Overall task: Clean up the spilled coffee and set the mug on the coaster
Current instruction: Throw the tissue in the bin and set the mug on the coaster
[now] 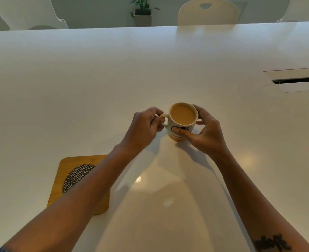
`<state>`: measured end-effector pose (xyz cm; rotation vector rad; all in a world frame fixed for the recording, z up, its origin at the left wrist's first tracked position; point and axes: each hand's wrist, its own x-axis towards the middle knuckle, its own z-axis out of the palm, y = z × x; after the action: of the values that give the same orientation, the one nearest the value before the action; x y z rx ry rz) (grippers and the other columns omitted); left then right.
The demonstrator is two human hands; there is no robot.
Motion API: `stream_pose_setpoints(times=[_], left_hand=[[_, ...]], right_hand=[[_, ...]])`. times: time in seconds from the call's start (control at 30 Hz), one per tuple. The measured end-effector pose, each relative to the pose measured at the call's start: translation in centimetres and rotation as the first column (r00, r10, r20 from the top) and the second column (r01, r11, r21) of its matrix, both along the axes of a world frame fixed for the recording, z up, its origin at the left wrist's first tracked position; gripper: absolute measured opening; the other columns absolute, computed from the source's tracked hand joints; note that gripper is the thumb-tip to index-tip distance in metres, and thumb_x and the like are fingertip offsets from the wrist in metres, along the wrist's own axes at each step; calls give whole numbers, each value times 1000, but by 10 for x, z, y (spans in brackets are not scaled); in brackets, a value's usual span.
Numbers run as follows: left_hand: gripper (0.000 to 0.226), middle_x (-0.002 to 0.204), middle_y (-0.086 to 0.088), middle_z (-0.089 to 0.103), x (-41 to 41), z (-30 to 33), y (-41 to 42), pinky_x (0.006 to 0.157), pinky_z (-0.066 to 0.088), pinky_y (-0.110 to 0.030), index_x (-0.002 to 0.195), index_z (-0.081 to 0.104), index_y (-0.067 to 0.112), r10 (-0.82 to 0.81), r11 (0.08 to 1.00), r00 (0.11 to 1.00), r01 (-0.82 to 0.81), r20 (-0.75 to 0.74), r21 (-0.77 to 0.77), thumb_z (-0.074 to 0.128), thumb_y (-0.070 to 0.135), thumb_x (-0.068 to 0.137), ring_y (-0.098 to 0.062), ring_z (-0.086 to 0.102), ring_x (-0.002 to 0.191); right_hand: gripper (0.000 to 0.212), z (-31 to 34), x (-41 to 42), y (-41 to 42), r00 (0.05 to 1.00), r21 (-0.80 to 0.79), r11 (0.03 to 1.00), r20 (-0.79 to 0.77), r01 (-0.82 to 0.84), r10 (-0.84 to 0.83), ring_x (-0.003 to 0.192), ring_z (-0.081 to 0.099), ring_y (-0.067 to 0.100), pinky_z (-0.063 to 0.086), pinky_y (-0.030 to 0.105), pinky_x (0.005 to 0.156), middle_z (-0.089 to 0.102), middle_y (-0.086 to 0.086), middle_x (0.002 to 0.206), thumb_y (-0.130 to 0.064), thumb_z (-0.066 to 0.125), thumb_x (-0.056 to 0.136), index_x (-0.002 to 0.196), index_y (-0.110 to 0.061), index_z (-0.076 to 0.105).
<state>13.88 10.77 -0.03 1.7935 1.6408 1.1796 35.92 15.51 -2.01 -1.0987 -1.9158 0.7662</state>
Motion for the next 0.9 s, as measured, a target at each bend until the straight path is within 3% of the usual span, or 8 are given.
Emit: stream_pose_setpoints(times=[0.07, 0.23, 0.63, 0.8, 0.9], left_hand=[[17, 93, -17, 77, -1, 1, 0, 76, 65, -26, 114, 69, -1, 7, 1000, 1000, -7, 9, -11, 66, 7, 100, -17, 79, 81], [16, 91, -16, 77, -7, 9, -2, 76, 66, -28, 113, 69, -2, 14, 1000, 999, -13, 31, -17, 65, 7, 100, -16, 79, 79], [14, 88, -12, 78, -50, 55, -35, 72, 67, -33, 110, 72, -1, 57, 997, 995, -62, 87, 56, 67, 7, 100, -14, 79, 75], [16, 88, -10, 78, -75, 72, -63, 72, 66, -31, 111, 72, -1, 57, 995, 994, -64, 88, 79, 68, 9, 99, -13, 79, 77], [18, 88, -10, 78, -92, 79, -84, 72, 65, -27, 112, 72, 0, 69, 994, 994, -76, 81, 83, 69, 12, 99, -11, 79, 77]], right_hand=[[84, 1, -1, 0, 1000, 12, 1000, 4, -3, 3, 122, 58, -8, 57, 28, 95, 59, -30, 134, -58, 89, 74, 145, -29, 55], [83, 8, -6, 1, 1000, 40, 999, 11, -14, 13, 119, 58, -11, 49, 8, 91, 64, -18, 135, -50, 93, 75, 145, -22, 57], [84, 55, -47, -17, 998, 126, 990, -21, -56, 59, 118, 60, -10, 52, 13, 89, 64, -19, 134, -54, 92, 75, 145, -22, 59], [84, 70, -73, -35, 995, 146, 985, -31, -90, 95, 116, 60, -11, 50, 6, 87, 65, -19, 132, -55, 91, 75, 145, -21, 60], [83, 75, -91, -51, 992, 149, 982, -43, -114, 121, 116, 60, -12, 51, 10, 87, 64, -22, 131, -57, 91, 75, 144, -22, 60]])
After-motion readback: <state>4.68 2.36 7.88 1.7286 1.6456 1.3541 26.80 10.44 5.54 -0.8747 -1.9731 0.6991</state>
